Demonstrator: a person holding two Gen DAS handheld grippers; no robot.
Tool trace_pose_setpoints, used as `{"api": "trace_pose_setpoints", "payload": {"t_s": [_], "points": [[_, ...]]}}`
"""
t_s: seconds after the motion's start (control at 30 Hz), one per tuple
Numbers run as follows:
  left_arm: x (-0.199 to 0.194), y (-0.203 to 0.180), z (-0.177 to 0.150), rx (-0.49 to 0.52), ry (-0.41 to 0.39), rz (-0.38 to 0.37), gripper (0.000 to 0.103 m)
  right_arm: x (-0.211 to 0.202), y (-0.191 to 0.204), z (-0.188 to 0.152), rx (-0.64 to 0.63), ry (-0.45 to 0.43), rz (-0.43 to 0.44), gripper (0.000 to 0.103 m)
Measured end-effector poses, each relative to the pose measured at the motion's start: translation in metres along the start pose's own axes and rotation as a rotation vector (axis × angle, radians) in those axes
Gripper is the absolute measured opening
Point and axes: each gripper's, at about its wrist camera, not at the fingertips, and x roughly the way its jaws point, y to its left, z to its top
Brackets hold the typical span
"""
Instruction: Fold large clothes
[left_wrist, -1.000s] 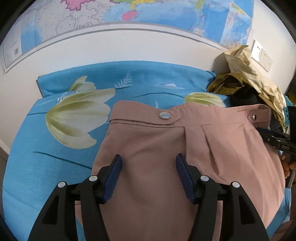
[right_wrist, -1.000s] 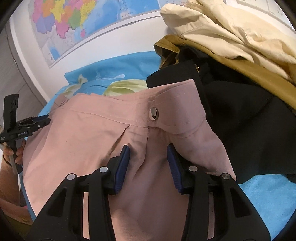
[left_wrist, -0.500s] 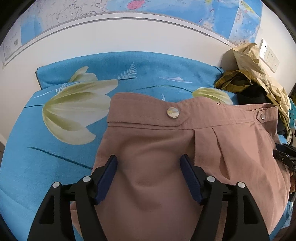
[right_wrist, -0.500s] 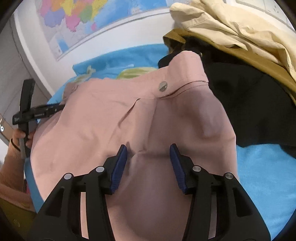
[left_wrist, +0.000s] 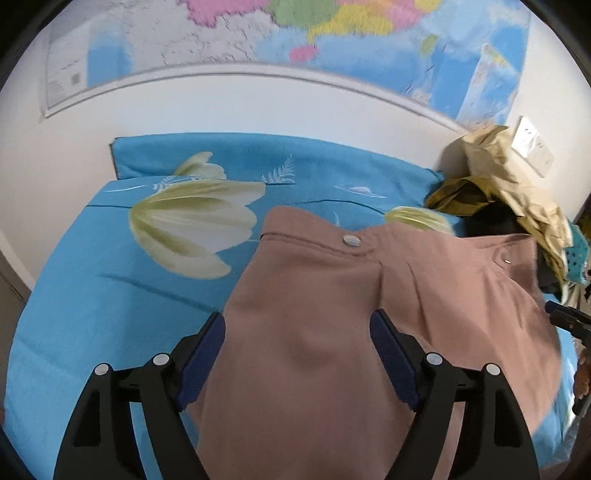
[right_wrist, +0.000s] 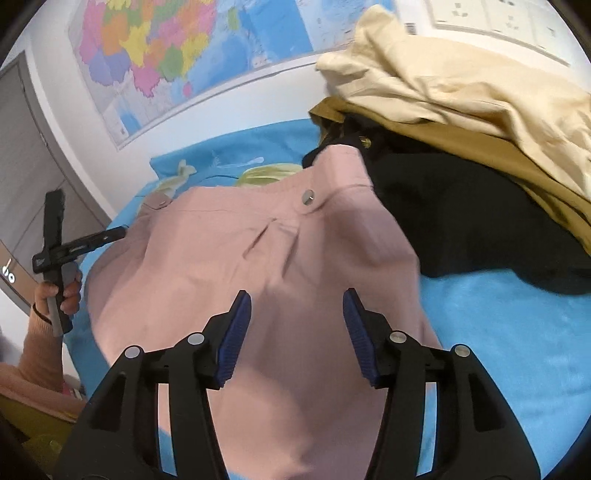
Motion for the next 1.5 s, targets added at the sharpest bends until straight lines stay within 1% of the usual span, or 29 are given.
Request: {"api": "trace_pose_setpoints", "payload": {"t_s": [0.07,0.17,0.23,0.27,0.3,0.4,0.5,0.57,0.63,0.7,0.73,0.8,0.9,0.93,0.97,1.0,1.03,1.07,1.13,1.17,1.23,1.27,1.3,1.33,1.37,1.43,1.5], "points": [[-0.010,0.002,-0.013,0.013,0.007,-0.013,0.078,-0.007,0.000,-0.010,-0.002,0.010,-0.008,0.051],[-0.013,0.005,-0.034,0.035,0.031,0.002,0.078,-0.005,-0.006,-0.026,0.015,0.042,-0.022,0.051],[-0.002,0.012,-0.043,0.002,0.060,0.006,0.082,0.003,-0.011,-0.036,0.044,0.070,-0.023,0.051],[0.003,0.017,-0.047,-0.023,0.070,-0.005,0.083,0.007,-0.013,-0.040,0.050,0.069,-0.021,0.051],[0.004,0.019,-0.048,-0.034,0.045,-0.006,0.084,0.009,-0.012,-0.041,0.043,0.058,-0.026,0.051],[0.008,0.014,-0.045,-0.021,0.050,0.032,0.085,0.009,-0.010,-0.038,0.054,0.058,-0.034,0.052],[0.001,0.015,-0.043,-0.050,0.061,0.008,0.083,-0.005,-0.014,-0.037,0.089,0.049,-0.007,0.055],[-0.012,0.020,-0.045,-0.077,0.049,-0.025,0.083,-0.022,-0.021,-0.041,0.137,0.025,0.019,0.063],[-0.028,0.026,-0.051,-0.106,0.039,-0.060,0.083,-0.034,-0.028,-0.044,0.182,0.005,0.047,0.064],[-0.041,0.032,-0.058,-0.142,0.047,-0.110,0.083,-0.047,-0.039,-0.051,0.242,-0.003,0.063,0.072],[-0.046,0.034,-0.062,-0.152,0.050,-0.129,0.083,-0.051,-0.043,-0.054,0.261,-0.001,0.068,0.073],[-0.057,0.038,-0.072,-0.168,0.072,-0.177,0.083,-0.058,-0.053,-0.063,0.316,0.006,0.085,0.073],[-0.066,0.035,-0.087,-0.174,0.110,-0.216,0.082,-0.065,-0.064,-0.075,0.390,0.021,0.113,0.077],[-0.068,0.034,-0.092,-0.170,0.123,-0.226,0.082,-0.066,-0.067,-0.079,0.417,0.026,0.142,0.077],[-0.070,0.031,-0.097,-0.172,0.141,-0.253,0.082,-0.068,-0.070,-0.085,0.450,0.031,0.176,0.079],[-0.069,0.028,-0.102,-0.185,0.160,-0.300,0.082,-0.069,-0.071,-0.089,0.475,0.038,0.204,0.081],[-0.068,0.027,-0.106,-0.197,0.173,-0.330,0.082,-0.070,-0.070,-0.092,0.490,0.047,0.228,0.081],[-0.064,0.023,-0.111,-0.219,0.195,-0.376,0.082,-0.070,-0.069,-0.096,0.501,0.058,0.248,0.082],[-0.056,0.017,-0.116,-0.237,0.225,-0.426,0.083,-0.069,-0.063,-0.101,0.505,0.075,0.273,0.083],[-0.055,0.013,-0.118,-0.240,0.213,-0.433,0.086,-0.067,-0.059,-0.103,0.505,0.084,0.283,0.083],[-0.050,0.008,-0.118,-0.258,0.224,-0.502,0.087,-0.060,-0.053,-0.105,0.510,0.105,0.300,0.083],[-0.047,0.006,-0.117,-0.276,0.223,-0.525,0.089,-0.056,-0.047,-0.104,0.500,0.108,0.289,0.084],[-0.045,0.003,-0.115,-0.278,0.218,-0.535,0.094,-0.055,-0.044,-0.103,0.486,0.104,0.280,0.086],[-0.043,0.000,-0.113,-0.273,0.216,-0.538,0.095,-0.053,-0.041,-0.100,0.478,0.105,0.280,0.086],[-0.040,-0.002,-0.111,-0.276,0.213,-0.546,0.096,-0.048,-0.039,-0.098,0.487,0.104,0.290,0.086],[-0.033,-0.002,-0.105,-0.315,0.192,-0.572,0.096,-0.041,-0.034,-0.092,0.482,0.091,0.291,0.086],[-0.028,-0.004,-0.098,-0.321,0.183,-0.575,0.096,-0.033,-0.032,-0.085,0.478,0.079,0.288,0.090]]}}
